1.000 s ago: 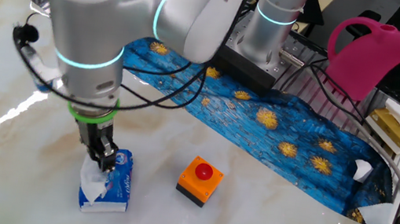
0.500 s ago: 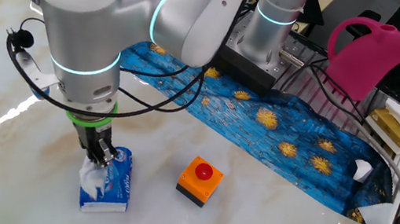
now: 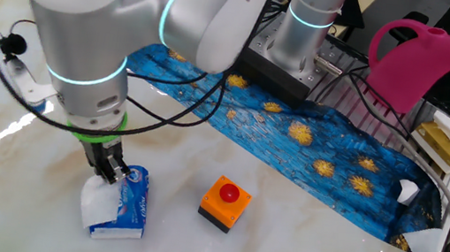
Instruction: Pull out a napkin
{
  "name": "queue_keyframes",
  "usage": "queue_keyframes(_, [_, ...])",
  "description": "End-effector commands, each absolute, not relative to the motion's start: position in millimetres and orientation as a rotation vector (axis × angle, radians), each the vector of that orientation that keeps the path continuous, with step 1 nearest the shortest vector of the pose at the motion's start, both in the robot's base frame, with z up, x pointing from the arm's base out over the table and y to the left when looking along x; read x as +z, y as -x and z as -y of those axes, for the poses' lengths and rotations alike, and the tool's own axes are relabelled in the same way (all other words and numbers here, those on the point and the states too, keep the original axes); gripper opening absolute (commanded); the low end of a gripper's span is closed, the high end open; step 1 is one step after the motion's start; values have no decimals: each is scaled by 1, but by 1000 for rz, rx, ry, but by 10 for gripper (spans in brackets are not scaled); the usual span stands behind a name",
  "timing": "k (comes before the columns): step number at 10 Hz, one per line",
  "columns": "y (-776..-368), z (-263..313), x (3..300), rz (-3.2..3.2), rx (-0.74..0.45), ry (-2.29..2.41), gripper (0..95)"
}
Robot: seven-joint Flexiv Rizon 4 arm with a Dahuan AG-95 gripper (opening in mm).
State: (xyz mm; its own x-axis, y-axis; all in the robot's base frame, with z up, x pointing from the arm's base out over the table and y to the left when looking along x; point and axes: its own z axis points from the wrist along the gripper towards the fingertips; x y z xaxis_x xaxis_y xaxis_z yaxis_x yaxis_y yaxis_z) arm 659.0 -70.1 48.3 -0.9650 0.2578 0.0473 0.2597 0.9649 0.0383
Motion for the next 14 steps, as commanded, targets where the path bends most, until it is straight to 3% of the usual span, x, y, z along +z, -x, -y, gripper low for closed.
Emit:
queue_keyframes(1, [-667,79,68,3014,-25,316,0])
queue_keyframes(9, [-677,134,150,2953,66,83,0])
queue_keyframes(12, [-670,127,170,2947,138,-2,0])
queue_keyframes(14, [-666,125,178,2949,289,-164,0])
